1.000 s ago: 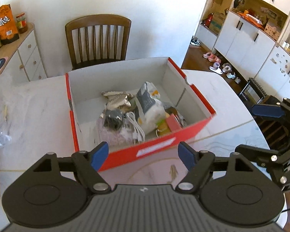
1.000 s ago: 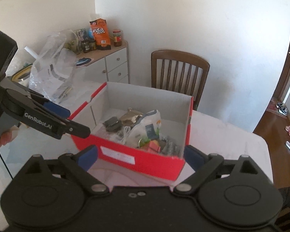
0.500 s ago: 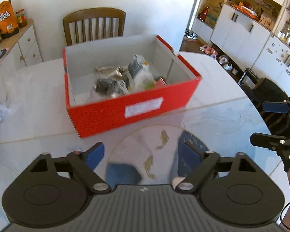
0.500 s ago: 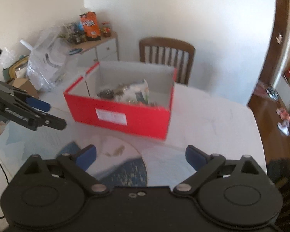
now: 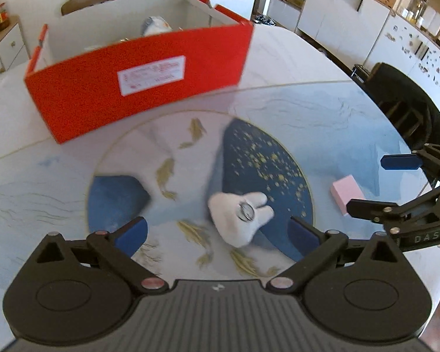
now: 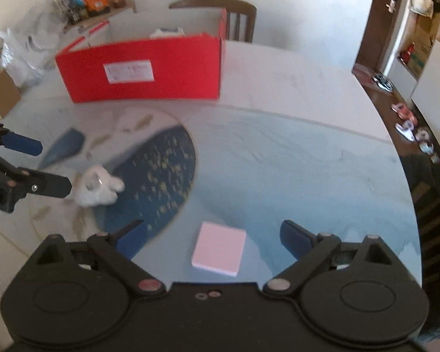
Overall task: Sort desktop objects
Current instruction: 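Move both grippers back to the white plush toy and pink note pad, then grasp the white plush toy with the left gripper while the right grasps the pink note pad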
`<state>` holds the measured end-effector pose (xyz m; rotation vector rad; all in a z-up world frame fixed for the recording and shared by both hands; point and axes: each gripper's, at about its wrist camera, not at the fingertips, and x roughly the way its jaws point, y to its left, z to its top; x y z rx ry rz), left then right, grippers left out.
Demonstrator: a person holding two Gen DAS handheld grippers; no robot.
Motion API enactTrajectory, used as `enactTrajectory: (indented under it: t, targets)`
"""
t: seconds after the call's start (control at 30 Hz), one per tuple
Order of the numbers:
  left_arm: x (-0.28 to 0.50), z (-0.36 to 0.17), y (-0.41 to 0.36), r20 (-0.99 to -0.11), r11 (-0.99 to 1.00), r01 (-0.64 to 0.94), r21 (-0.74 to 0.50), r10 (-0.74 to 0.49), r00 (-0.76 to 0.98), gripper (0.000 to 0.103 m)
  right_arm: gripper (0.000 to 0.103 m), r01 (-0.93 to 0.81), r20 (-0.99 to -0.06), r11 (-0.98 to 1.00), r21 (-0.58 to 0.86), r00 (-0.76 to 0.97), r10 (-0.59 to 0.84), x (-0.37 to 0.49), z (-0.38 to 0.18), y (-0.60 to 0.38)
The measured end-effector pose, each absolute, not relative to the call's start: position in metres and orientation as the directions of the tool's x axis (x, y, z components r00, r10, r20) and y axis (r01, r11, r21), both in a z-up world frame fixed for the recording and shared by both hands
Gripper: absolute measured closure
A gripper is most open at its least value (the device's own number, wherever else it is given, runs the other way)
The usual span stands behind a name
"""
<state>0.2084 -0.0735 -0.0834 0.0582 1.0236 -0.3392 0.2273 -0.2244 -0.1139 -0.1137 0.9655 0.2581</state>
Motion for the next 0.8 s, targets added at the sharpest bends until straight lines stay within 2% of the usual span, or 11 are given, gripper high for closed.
enactTrajectory:
  t: [0.2,0.53,0.63,0.7,0.8]
  targets:
    - [0.207,-0.099,-0.091,-0.842,0.939,0.335,-0.077,-0.242,0.483,0.001,0.015,-0.249,-0.841,0.968,0.016,0.52,0.148,0.225,-0.129,-0.222]
    - [0.209,-0.11,-0.103,-0.831,0.93,0.368,-0.02,-0.22,0.511,0.002,0.033,-0.228,-0.857,0.973,0.028,0.496,0.141,0.228,-0.138,-0.221]
    - [0.214,-0.113,-0.103,-0.833,0.933,0.358,-0.022,-0.215,0.51,0.013,0.034,-0.232,-0.855,0.973,0.017,0.501,0.134,0.228,-0.139,-0.219]
    - [0.217,-0.115,-0.102,-0.839,0.935,0.353,-0.031,-0.216,0.5,0.026,0.036,-0.229,-0.854,0.973,0.018,0.503,0.134,0.229,-0.138,-0.219]
    - [0.217,-0.117,-0.104,-0.839,0.931,0.364,-0.028,-0.219,0.499,0.034,0.041,-0.235,-0.853,0.972,0.013,0.505,0.133,0.229,-0.138,-0.217]
